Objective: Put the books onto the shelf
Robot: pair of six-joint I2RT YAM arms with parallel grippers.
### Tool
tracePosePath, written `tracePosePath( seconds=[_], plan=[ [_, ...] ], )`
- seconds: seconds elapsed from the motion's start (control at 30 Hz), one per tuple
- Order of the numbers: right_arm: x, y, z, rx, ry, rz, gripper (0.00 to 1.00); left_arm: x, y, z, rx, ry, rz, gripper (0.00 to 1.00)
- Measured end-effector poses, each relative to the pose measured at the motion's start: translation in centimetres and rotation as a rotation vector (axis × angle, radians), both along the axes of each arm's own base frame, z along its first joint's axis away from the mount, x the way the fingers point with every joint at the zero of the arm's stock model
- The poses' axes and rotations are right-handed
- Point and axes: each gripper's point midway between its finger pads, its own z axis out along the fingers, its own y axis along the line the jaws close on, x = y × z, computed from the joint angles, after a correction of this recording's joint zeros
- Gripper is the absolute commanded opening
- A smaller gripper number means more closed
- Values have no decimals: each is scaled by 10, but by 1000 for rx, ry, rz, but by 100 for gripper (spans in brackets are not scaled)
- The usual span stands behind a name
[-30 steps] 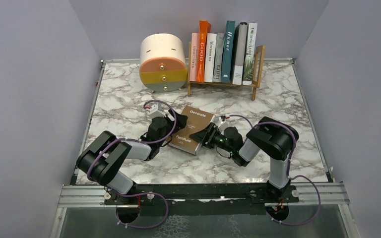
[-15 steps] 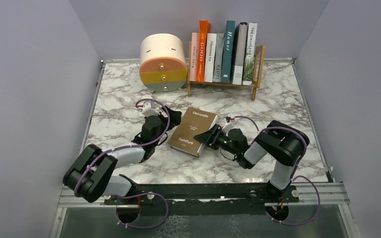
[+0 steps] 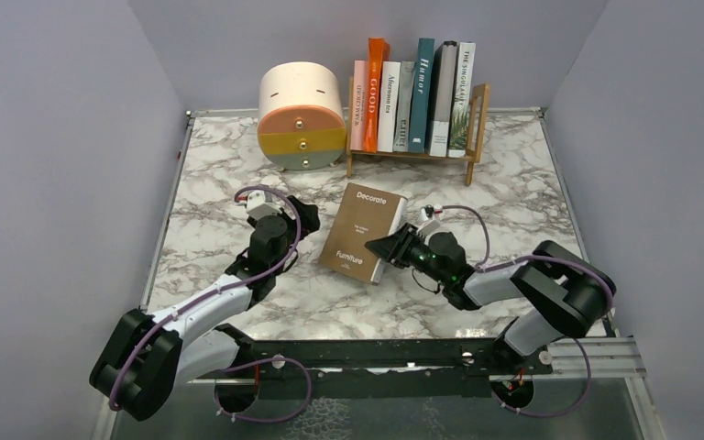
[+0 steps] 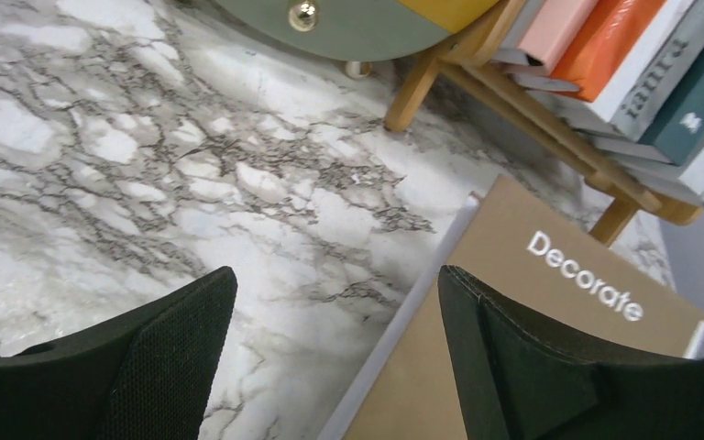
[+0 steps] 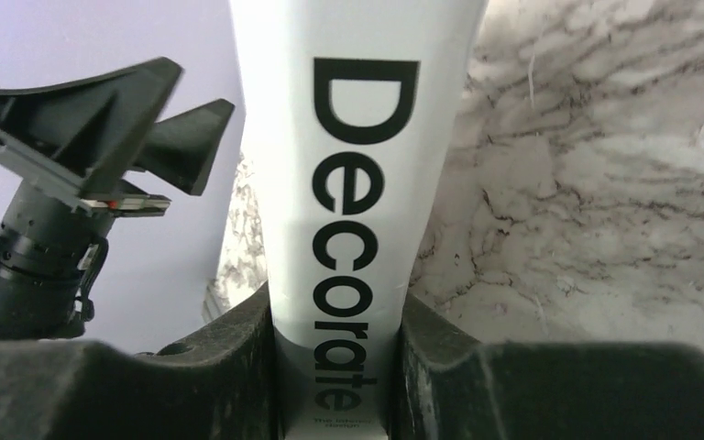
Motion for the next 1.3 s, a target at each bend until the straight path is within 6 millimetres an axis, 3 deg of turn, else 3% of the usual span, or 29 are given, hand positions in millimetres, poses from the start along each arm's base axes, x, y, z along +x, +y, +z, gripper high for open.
tracePosePath(
  seconds=[0.07, 0.33, 0.5, 0.63, 0.9, 0.97, 1.07, 1.3],
  plan=[
    [2, -4, 8, -25, -31, -13, 6, -2, 4, -6, 32, 27, 11, 75],
    [13, -20, 42, -149, -147, -67, 1, -4, 11, -10, 83, 61, 25, 76],
    [19, -35, 83, -231, -257, -107, 1, -7, 15, -9, 100, 68, 28, 76],
    [24, -52, 151, -269, -396, -173, 1, -8, 15, -3, 106, 66, 27, 76],
    [47, -111, 307, -419, -624, -469, 1, 3, 10, 13, 130, 77, 21, 97],
    [55, -124, 333, -478, -650, -550, 1, 4, 9, 8, 141, 95, 14, 99],
    [68, -145, 352, -606, -662, -659, 1, 2, 7, 1, 153, 122, 4, 99],
    [105, -190, 359, -890, -609, -802, 1, 2, 7, -2, 173, 148, -7, 99]
  ],
)
